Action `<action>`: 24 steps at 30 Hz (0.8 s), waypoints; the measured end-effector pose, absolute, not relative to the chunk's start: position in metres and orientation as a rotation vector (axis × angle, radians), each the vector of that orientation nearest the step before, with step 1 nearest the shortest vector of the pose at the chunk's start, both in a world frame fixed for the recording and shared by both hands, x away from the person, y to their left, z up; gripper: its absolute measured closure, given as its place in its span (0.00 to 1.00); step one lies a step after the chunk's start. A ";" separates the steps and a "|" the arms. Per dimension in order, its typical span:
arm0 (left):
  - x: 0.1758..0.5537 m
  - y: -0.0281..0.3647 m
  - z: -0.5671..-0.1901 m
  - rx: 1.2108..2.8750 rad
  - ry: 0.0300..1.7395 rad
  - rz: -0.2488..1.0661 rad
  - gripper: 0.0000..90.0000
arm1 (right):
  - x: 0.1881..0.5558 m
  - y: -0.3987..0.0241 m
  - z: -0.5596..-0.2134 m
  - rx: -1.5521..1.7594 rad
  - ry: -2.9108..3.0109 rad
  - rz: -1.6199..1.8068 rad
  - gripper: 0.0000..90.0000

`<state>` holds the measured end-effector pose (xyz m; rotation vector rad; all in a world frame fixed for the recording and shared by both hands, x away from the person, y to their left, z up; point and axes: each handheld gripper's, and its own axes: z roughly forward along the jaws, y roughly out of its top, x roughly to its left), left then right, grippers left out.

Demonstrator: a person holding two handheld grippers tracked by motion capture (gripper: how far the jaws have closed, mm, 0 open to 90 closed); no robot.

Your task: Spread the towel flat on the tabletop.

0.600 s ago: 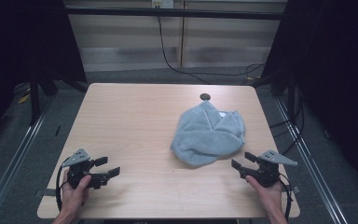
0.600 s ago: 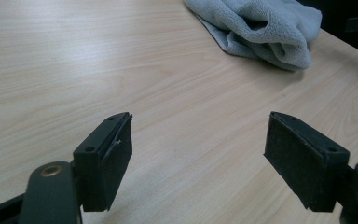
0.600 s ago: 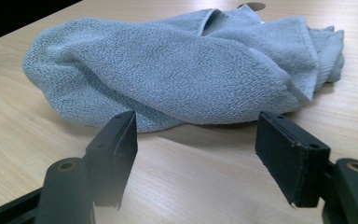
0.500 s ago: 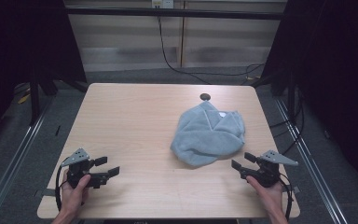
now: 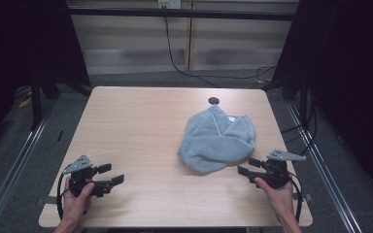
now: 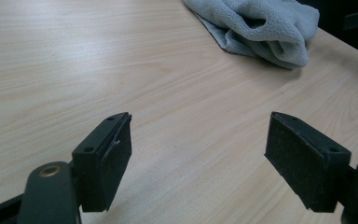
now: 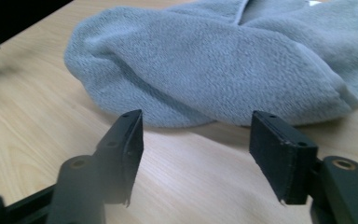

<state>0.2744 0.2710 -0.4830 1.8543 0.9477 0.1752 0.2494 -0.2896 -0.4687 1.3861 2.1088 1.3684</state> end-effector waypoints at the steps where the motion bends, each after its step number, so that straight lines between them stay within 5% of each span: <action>1: 0.274 0.271 -0.484 1.850 0.947 0.169 0.25 | 0.252 -0.290 -0.467 1.381 2.096 1.379 0.42; 24: 0.275 0.269 -0.484 1.853 0.931 0.157 0.26 | 0.357 -0.273 -0.470 1.396 2.242 1.282 0.25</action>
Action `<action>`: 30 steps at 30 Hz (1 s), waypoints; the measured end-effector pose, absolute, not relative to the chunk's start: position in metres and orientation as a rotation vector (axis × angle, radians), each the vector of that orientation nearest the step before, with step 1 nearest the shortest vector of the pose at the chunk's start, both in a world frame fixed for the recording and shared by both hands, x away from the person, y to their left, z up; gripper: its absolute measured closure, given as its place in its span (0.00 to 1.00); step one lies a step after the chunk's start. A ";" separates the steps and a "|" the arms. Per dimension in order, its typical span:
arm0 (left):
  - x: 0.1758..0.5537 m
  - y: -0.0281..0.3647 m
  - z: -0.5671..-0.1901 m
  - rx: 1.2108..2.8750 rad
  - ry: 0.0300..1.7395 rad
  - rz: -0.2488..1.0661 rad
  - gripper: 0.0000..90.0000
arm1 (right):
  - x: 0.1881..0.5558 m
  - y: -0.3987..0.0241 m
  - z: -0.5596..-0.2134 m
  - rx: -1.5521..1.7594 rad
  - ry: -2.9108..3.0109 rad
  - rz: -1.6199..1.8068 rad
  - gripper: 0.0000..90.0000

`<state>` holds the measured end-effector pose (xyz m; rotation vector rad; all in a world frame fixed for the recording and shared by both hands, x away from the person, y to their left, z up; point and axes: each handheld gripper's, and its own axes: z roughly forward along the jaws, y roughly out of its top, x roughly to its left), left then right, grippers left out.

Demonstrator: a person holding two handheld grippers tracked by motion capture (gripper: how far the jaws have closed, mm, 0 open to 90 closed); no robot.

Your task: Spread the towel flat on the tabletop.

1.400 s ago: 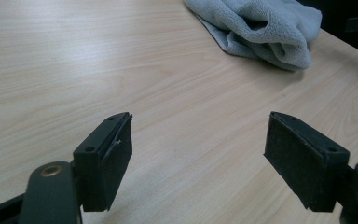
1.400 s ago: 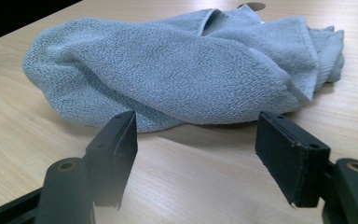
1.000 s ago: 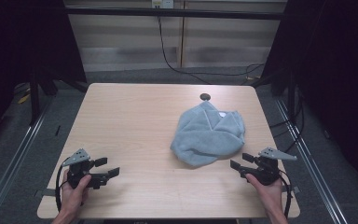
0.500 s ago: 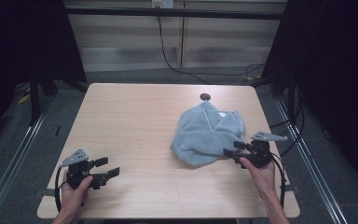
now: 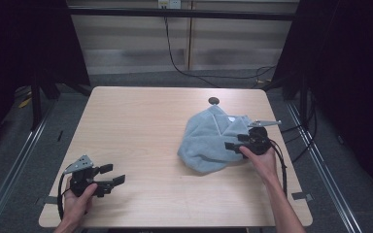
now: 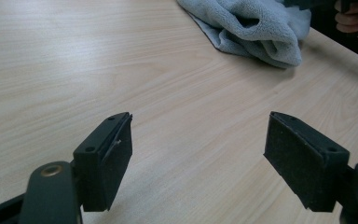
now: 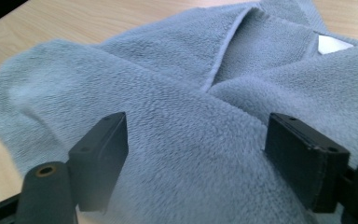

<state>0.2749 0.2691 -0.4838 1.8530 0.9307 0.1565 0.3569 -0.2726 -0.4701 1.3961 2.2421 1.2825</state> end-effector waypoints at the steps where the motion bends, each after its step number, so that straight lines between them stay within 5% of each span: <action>1: 0.275 0.269 -0.484 1.854 0.929 0.157 0.26 | 0.359 -0.272 -0.472 1.402 2.237 1.284 0.24; 8: 0.274 0.270 -0.483 1.853 0.922 0.160 0.26 | 0.367 -0.261 -0.503 1.428 2.268 1.224 0.23; 17: 0.275 0.268 -0.483 1.849 0.920 0.156 0.26 | 0.353 -0.251 -0.507 1.373 2.354 1.249 0.76; 30: 0.276 0.272 -0.481 1.817 0.928 0.160 0.26 | 0.326 -0.206 -0.506 1.251 2.483 1.264 0.80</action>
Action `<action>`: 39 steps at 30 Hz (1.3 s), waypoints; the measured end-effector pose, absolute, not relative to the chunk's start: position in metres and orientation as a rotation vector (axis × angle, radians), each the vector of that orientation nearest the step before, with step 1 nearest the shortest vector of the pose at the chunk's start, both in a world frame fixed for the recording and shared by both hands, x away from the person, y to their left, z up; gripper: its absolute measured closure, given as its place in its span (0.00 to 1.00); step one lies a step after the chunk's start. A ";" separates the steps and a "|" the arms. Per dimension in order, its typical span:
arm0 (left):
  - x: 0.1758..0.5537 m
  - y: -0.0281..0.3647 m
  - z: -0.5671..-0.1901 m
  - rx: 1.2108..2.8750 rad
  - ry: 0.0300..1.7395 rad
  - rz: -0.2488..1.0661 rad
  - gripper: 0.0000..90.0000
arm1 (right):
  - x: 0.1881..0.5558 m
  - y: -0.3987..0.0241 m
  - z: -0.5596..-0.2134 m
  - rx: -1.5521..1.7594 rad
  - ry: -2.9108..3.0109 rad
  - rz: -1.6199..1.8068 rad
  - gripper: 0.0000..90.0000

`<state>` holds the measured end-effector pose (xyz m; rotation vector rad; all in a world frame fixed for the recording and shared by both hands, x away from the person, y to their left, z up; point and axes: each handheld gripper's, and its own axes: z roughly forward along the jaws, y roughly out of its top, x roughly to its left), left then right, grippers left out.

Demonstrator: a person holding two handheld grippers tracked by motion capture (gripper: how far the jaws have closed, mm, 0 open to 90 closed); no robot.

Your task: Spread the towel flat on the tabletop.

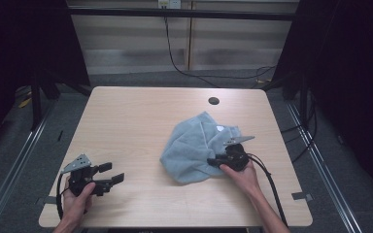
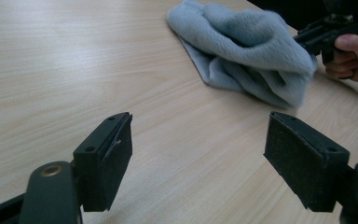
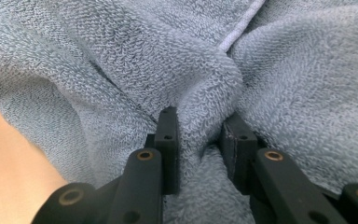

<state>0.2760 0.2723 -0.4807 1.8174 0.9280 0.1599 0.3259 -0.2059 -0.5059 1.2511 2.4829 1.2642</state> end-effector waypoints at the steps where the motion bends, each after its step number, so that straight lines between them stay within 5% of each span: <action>1: 0.276 0.272 -0.480 1.820 0.926 0.150 0.26 | 0.322 -0.201 -0.506 1.228 2.499 1.267 0.80; 15: 0.277 0.268 -0.474 1.780 0.906 0.098 0.28 | 0.271 -0.136 -0.503 0.936 2.701 1.314 0.78; 27: 0.310 0.220 -0.451 1.883 0.840 0.129 0.38 | 0.287 -0.166 -0.446 0.992 2.480 1.417 0.45; 33: 0.338 0.181 -0.464 1.934 0.798 0.059 0.35 | 0.334 -0.155 -0.465 1.086 2.515 1.315 0.32; 39: 0.342 0.167 -0.491 2.006 0.802 -0.008 0.28 | 0.339 -0.139 -0.495 1.109 2.557 1.289 0.23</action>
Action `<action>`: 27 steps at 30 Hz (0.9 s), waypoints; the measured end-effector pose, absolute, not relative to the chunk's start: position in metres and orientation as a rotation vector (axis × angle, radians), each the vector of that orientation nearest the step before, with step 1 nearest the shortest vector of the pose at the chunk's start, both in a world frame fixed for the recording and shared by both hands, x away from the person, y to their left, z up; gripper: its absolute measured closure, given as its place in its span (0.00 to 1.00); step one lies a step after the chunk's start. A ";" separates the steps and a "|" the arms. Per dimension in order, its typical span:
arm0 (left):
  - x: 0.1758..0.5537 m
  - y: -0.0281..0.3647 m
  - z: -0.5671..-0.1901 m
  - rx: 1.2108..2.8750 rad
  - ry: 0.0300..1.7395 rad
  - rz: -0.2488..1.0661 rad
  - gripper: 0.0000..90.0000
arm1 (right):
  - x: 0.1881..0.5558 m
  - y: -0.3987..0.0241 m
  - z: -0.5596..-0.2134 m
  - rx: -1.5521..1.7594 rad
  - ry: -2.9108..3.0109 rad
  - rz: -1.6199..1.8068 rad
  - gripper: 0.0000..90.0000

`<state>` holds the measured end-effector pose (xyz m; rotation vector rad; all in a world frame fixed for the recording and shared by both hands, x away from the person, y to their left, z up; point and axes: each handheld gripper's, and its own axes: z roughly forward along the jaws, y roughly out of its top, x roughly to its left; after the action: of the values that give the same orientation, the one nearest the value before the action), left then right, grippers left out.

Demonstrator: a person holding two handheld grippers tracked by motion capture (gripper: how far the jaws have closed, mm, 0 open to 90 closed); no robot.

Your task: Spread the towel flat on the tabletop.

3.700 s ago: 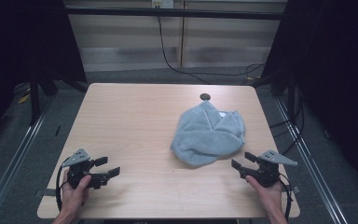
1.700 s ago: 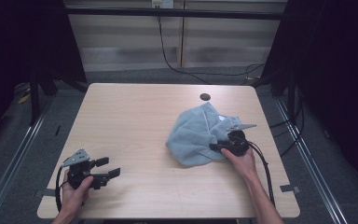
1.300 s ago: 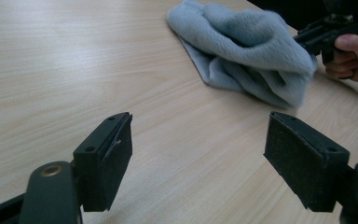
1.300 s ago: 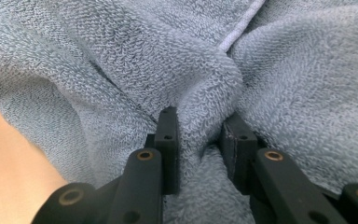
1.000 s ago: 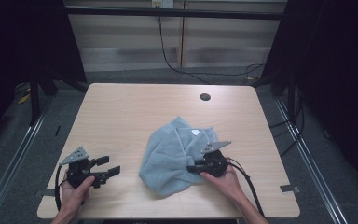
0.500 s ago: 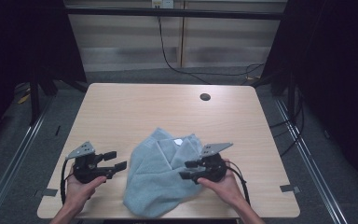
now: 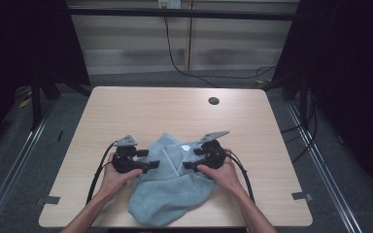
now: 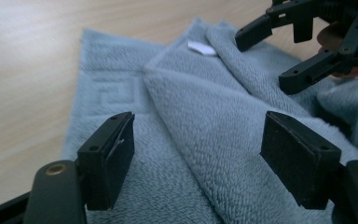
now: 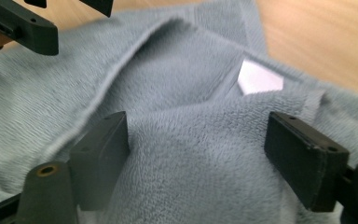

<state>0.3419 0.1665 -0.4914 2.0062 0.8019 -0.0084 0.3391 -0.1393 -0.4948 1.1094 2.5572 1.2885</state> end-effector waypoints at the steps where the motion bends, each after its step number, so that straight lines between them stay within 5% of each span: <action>1: 0.341 0.164 -0.494 2.029 0.793 -0.009 0.28 | 0.337 -0.139 -0.498 1.104 2.551 1.291 0.23; 3: 0.339 0.159 -0.497 2.065 0.772 0.001 0.30 | 0.334 -0.138 -0.499 1.084 2.543 1.264 0.24; 6: 0.334 0.152 -0.500 2.096 0.730 -0.007 0.55 | 0.329 -0.129 -0.499 1.030 2.544 1.137 0.28; 11: 0.328 0.148 -0.497 2.127 0.670 0.017 0.83 | 0.327 -0.129 -0.496 1.029 2.527 1.098 0.58; 16: 0.330 0.158 -0.490 2.070 0.701 0.019 0.88 | 0.330 -0.140 -0.492 1.071 2.506 1.199 0.86; 27: 0.336 0.208 -0.449 1.851 0.798 0.139 0.90 | 0.334 -0.198 -0.446 1.223 2.191 1.310 0.91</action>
<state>0.3356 0.2084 -0.4487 1.8506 0.7983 0.1392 0.3342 -0.1977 -0.4457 1.2232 2.1907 1.3101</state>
